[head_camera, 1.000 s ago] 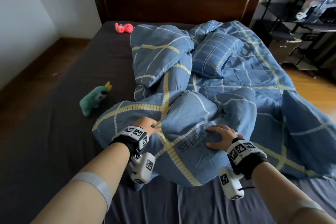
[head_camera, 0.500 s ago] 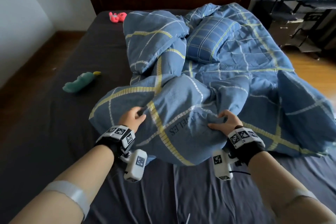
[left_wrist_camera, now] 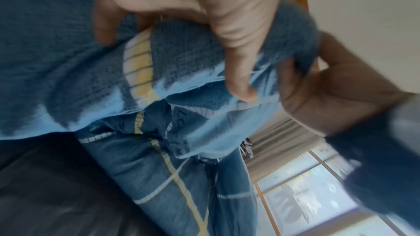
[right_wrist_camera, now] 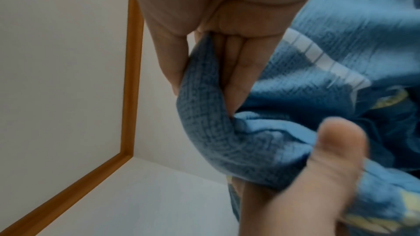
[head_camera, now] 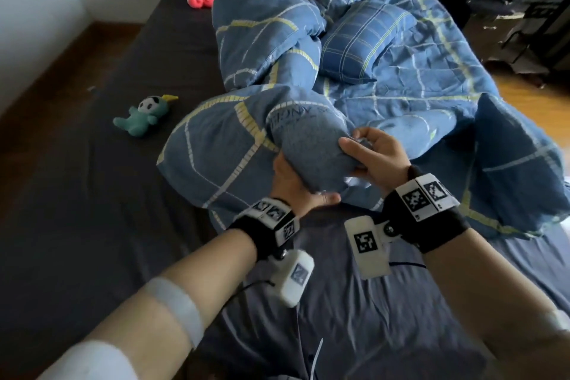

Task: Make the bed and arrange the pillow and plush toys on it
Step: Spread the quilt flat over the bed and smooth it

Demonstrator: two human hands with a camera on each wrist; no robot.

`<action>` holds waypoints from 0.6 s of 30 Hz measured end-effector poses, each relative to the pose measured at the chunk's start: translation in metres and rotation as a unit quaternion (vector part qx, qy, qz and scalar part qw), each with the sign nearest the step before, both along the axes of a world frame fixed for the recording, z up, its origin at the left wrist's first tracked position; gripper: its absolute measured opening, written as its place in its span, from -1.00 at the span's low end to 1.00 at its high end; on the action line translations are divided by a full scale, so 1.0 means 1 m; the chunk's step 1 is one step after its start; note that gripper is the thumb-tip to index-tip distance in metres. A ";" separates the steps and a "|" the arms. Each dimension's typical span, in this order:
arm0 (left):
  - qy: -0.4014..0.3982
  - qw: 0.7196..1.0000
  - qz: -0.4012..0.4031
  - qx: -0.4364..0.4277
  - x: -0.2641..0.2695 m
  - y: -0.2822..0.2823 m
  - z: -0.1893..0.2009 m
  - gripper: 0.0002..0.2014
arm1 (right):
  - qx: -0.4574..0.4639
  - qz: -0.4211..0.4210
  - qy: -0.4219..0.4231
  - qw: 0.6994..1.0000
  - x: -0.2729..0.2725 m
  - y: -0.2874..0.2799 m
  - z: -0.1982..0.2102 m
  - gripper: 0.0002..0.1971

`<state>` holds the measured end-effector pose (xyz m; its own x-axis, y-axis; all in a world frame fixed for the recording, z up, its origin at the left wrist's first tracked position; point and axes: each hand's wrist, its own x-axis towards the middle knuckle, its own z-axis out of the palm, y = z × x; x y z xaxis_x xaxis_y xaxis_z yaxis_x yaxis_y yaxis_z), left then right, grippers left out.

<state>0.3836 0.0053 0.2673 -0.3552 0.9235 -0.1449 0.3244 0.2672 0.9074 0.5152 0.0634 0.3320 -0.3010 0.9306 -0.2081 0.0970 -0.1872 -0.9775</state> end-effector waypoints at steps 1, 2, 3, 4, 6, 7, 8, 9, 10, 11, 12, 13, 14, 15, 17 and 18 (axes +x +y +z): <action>-0.019 0.999 0.036 -0.006 -0.002 0.005 0.006 0.05 | 0.010 0.003 0.006 1.000 -0.003 -0.003 0.004 -0.76; -0.004 0.998 0.056 -0.011 -0.008 0.006 0.012 -0.16 | 0.017 0.009 0.009 1.000 -0.006 -0.007 0.008 -0.76; 0.046 0.997 0.056 -0.023 -0.017 0.003 0.020 -0.35 | 0.020 0.014 0.011 1.000 -0.008 -0.011 0.012 -0.75; 0.107 0.993 0.041 -0.026 -0.028 -0.002 0.029 -0.50 | 0.013 0.019 0.012 1.000 -0.010 -0.015 0.014 -0.74; 0.183 0.983 -0.006 -0.026 -0.053 -0.017 0.041 -0.61 | -0.005 0.040 0.015 0.999 -0.013 -0.028 0.016 -0.70; 0.195 0.980 -0.025 -0.032 -0.065 -0.026 0.048 -0.59 | 0.007 0.056 -0.011 0.998 -0.015 -0.034 0.014 -0.64; 0.204 0.978 -0.036 -0.034 -0.076 -0.037 0.054 -0.57 | 0.036 0.073 -0.065 0.995 -0.019 -0.042 0.012 -0.57; 0.214 0.975 -0.042 -0.029 -0.085 -0.047 0.062 -0.56 | 0.075 0.093 -0.136 0.983 -0.025 -0.052 0.010 -0.51; 0.219 0.974 -0.052 -0.022 -0.093 -0.057 0.070 -0.55 | 0.116 0.111 -0.211 0.964 -0.034 -0.062 0.008 -0.43; 0.216 0.974 -0.067 -0.019 -0.101 -0.066 0.075 -0.55 | 0.164 0.122 -0.287 0.936 -0.043 -0.073 0.006 -0.34; 0.211 0.974 -0.080 -0.021 -0.109 -0.076 0.080 -0.56 | 0.215 0.122 -0.355 0.902 -0.053 -0.085 0.006 -0.26; 0.205 0.974 -0.091 -0.025 -0.117 -0.085 0.084 -0.57 | 0.259 0.107 -0.408 0.869 -0.064 -0.096 0.008 -0.23; 0.198 0.974 -0.102 -0.027 -0.124 -0.096 0.087 -0.58 | 0.291 0.082 -0.443 0.844 -0.073 -0.108 0.011 -0.25; 0.191 0.975 -0.113 -0.027 -0.132 -0.108 0.090 -0.60 | 0.312 0.055 -0.461 0.829 -0.083 -0.119 0.016 -0.32; 0.168 0.977 -0.131 -0.024 -0.147 -0.133 0.092 -0.60 | 0.341 0.017 -0.486 0.805 -0.098 -0.138 0.022 -0.49; 0.148 0.979 -0.134 -0.025 -0.155 -0.146 0.091 -0.57 | 0.353 0.013 -0.499 0.791 -0.105 -0.149 0.025 -0.56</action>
<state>0.2284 -0.1405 0.3583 -0.1340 0.9838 -0.1193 0.6364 0.1777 0.7506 0.4100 -0.0853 0.3570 -0.3352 0.9172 0.2153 0.8818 0.3860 -0.2712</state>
